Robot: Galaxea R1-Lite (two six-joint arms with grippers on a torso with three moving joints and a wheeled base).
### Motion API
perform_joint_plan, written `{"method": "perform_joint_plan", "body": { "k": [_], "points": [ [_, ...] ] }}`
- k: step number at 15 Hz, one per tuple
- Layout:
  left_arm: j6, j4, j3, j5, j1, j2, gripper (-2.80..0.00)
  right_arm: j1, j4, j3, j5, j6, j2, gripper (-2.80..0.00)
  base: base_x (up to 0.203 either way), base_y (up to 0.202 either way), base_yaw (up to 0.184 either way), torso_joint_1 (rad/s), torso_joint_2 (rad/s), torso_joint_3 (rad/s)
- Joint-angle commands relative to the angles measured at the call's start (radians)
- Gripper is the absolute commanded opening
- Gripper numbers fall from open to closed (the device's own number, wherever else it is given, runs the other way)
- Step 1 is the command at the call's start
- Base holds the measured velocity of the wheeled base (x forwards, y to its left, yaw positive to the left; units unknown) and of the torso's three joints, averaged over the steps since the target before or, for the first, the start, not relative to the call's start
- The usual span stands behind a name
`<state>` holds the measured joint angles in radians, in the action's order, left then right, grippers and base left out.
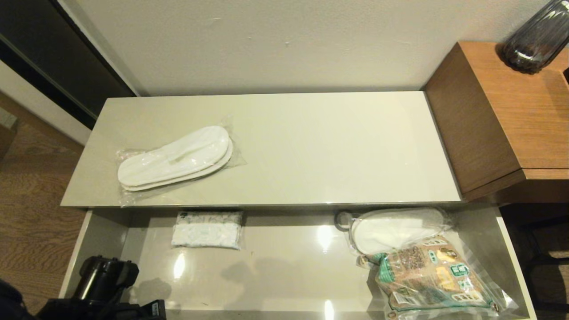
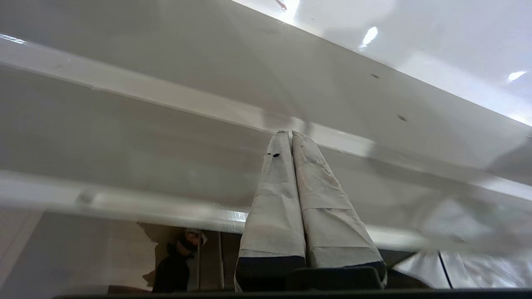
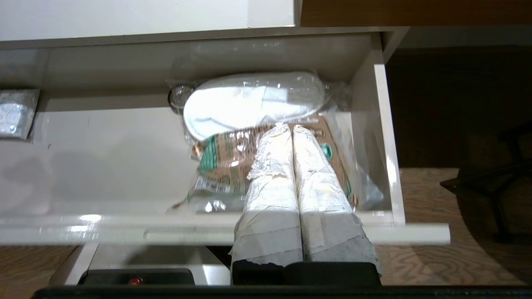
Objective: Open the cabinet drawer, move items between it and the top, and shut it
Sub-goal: Pick up the disposable slippers on the table
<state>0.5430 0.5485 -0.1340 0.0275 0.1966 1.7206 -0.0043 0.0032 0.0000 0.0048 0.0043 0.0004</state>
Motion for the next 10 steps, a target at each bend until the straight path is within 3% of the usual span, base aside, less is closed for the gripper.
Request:
{"method": "perform_joint_plan", "body": {
  "k": [1,3,6,10],
  "points": [
    [0.004,-0.089,-0.018,0.003,0.003,-0.169,-2.8,0.0,0.0,0.0,0.0,0.0,0.001,-2.8,0.0,0.0,0.0,0.0,0.0,0.0],
    [0.002,-0.244,-0.121,0.002,0.003,-0.264,-2.8,0.0,0.0,0.0,0.001,0.0,0.0,-2.8,0.0,0.0,0.0,0.0,0.0,0.0],
    [-0.018,-0.487,-0.433,-0.026,0.004,-0.313,-2.8,0.0,0.0,0.0,0.0,0.0,0.0,-2.8,0.0,0.0,0.0,0.0,0.0,0.0],
    [-0.122,-0.76,-0.84,-0.158,0.005,-0.203,-2.8,0.0,0.0,0.0,0.0,0.0,0.0,-2.8,0.0,0.0,0.0,0.0,0.0,0.0]
  ]
}}
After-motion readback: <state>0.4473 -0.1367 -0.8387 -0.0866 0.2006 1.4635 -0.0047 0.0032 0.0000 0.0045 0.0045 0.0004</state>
